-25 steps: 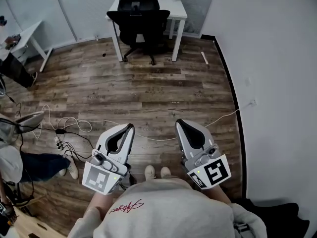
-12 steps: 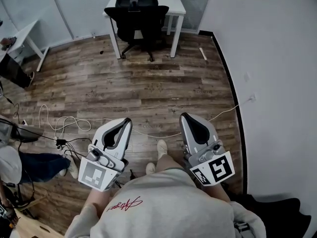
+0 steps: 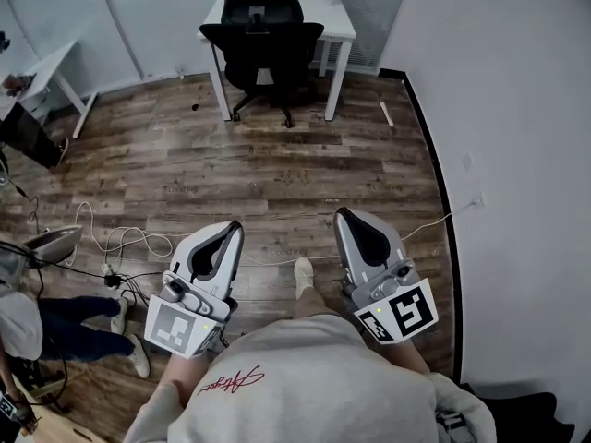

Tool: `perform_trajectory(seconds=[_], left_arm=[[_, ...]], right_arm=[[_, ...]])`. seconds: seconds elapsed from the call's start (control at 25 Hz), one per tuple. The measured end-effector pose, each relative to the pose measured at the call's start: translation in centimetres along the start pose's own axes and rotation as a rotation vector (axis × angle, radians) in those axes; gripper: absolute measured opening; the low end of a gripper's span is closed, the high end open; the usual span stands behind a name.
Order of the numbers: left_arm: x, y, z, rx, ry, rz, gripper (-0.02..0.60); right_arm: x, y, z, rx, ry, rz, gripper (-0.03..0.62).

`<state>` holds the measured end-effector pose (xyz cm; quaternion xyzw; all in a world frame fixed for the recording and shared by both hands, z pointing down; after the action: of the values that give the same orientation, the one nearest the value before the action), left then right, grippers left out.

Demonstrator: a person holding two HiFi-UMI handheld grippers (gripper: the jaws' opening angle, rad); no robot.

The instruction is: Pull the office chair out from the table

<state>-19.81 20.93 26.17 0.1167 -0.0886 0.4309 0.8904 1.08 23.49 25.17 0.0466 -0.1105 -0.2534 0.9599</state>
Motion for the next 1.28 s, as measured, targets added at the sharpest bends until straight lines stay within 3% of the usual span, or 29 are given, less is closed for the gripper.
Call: perform_trajectory(seconds=[0.24,0.76,1.28], left_arm=[[-4.4,-5.2,1.0,-0.003,-0.002,-0.04,-0.003],[-9.6,-18.8,2.9,0.001,-0.007,-0.075,-0.003],[-10.4,-27.6,3.6,0.011,-0.01,-0.08,-0.003]], right_arm=[[4.7,-5.1,-1.2,-0.004,0.005,-0.019,-0.003],[16.8,-14.1,-2.6,-0.047,-0.002,-0.083,-0.003],[23.8,-18.0,-2.8,-0.078,-0.035,-0.144,-0.003]])
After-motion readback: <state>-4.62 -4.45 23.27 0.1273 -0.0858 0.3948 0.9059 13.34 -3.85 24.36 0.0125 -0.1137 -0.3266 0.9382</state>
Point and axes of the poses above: the fingertips, and each gripper's own axes: y backward along the fingers, x to its right, z out of its underside, the point moved 6 cm from there along y, backward along the fingers, and after that the axes turned 11 degrees about -y, right-handed, at the moved point
